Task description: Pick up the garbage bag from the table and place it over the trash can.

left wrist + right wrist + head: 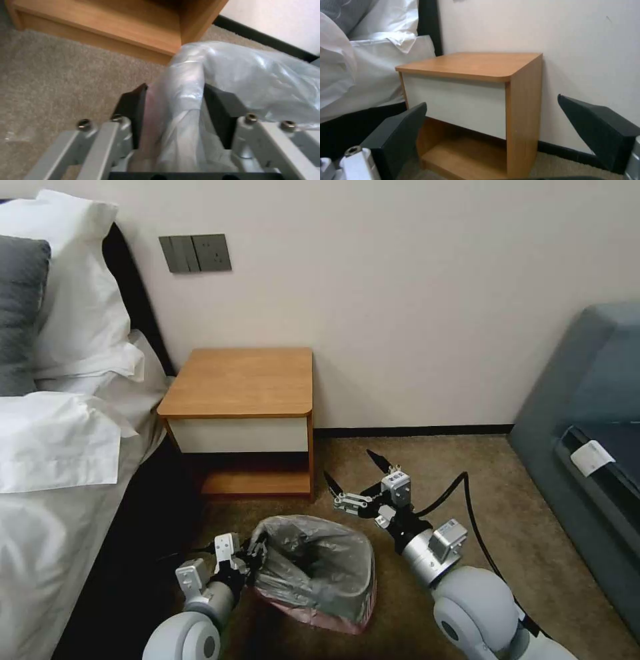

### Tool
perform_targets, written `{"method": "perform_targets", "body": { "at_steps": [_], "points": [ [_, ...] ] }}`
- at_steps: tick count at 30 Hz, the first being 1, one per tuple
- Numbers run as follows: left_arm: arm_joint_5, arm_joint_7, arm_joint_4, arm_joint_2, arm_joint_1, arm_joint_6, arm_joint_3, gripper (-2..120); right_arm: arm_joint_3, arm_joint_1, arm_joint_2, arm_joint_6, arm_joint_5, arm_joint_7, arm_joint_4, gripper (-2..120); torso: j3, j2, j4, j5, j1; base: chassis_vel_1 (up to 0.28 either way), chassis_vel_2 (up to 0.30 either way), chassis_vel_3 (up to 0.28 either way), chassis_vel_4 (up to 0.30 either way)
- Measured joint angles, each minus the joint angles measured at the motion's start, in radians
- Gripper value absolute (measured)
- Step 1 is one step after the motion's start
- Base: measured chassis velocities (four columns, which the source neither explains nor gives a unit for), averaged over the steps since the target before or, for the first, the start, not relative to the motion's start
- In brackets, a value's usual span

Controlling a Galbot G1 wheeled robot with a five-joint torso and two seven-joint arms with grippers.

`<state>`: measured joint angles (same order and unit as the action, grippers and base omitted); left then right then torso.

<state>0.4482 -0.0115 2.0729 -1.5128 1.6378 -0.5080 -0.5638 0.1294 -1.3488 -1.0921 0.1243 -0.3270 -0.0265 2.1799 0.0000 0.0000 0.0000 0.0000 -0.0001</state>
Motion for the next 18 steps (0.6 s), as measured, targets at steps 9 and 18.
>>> {"method": "perform_targets", "body": {
  "at_steps": [9, 18],
  "points": [
    [-0.006, 0.004, 0.032, 0.004, 0.035, 0.028, -0.024, 81, -0.003, 0.005, -0.002, 0.001, 0.0, 0.005, -0.001, 100, 0.0, 0.0, 0.0, 0.0, 0.0, 0.0, 0.0, 0.0, 0.0],
    [-0.173, -0.011, 0.048, 0.013, 0.061, 0.251, -0.026, 92, -0.004, 0.001, -0.019, 0.019, 0.036, -0.055, -0.005, 100, 0.0, 0.0, 0.0002, 0.0, 0.0, 0.0, 0.0, 0.0, 0.0]
  ]
}}
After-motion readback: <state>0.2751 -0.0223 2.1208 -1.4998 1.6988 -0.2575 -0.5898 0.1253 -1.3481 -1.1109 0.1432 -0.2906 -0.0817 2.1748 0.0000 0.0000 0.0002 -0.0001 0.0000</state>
